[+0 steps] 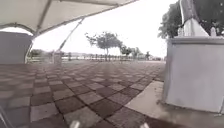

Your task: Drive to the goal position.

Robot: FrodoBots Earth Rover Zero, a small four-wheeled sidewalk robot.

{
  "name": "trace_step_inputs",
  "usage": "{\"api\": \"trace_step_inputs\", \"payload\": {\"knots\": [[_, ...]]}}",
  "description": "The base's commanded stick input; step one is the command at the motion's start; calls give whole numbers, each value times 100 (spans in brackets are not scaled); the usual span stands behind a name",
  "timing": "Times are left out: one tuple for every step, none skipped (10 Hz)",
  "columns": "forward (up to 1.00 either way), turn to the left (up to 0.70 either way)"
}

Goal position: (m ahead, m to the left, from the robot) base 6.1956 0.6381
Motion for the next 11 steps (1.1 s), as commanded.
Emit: {"api": "trace_step_inputs", "payload": {"knots": [[70,27],[70,27],[70,27],[70,27],[70,27],[70,27],[70,27],[70,27],[70,27],[70,27],[70,27]]}}
